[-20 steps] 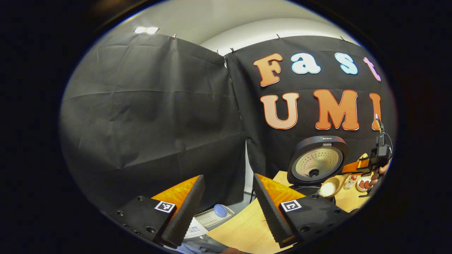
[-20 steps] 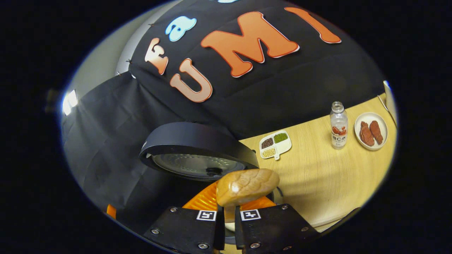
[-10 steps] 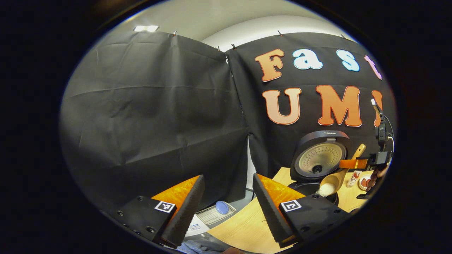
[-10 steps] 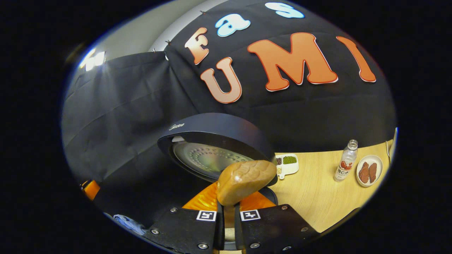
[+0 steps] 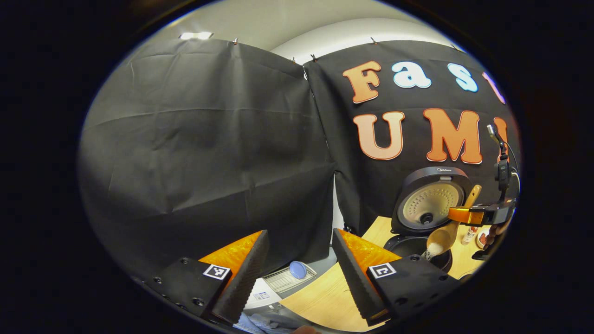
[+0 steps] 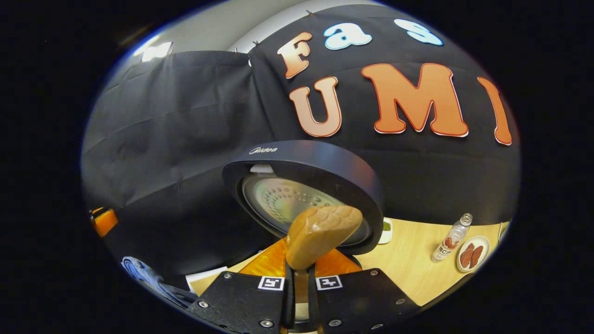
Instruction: Close the left gripper, press the button to open the rice cooker; take a wooden spoon from the chopstick holder with the right hand, scoop a spoonful of rice and pour it into the rice cooker, then put the wooden spoon back into the chopstick holder.
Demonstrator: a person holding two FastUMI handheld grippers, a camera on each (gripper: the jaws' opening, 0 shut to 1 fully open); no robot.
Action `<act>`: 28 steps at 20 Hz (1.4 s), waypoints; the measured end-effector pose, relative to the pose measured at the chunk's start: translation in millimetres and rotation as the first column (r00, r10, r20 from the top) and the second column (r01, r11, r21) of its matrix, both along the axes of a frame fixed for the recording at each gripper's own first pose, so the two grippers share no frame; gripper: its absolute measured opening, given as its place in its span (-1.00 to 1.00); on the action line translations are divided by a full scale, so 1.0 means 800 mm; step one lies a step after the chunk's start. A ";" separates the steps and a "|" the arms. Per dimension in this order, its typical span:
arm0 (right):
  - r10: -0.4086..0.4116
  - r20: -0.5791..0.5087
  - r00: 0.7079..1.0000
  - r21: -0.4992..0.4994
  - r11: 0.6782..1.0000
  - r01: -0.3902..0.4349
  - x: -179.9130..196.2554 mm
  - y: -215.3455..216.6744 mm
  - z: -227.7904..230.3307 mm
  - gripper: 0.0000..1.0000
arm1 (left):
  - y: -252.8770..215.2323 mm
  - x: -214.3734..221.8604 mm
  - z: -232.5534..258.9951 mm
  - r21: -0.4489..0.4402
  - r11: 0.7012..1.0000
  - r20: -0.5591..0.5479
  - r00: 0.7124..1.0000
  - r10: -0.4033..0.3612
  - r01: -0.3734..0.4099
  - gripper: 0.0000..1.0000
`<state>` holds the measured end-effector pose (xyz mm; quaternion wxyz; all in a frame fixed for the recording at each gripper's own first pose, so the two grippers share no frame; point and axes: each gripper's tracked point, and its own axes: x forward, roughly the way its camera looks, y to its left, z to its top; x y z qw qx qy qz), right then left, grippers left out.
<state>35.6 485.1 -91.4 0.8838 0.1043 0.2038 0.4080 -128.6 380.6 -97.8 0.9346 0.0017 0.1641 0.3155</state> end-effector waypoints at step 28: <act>-0.167 -0.108 0.980 0.131 0.975 0.180 0.032 -0.200 0.007 -0.79 | -0.046 0.043 0.026 0.016 0.997 0.018 0.997 -0.081 0.080 0.86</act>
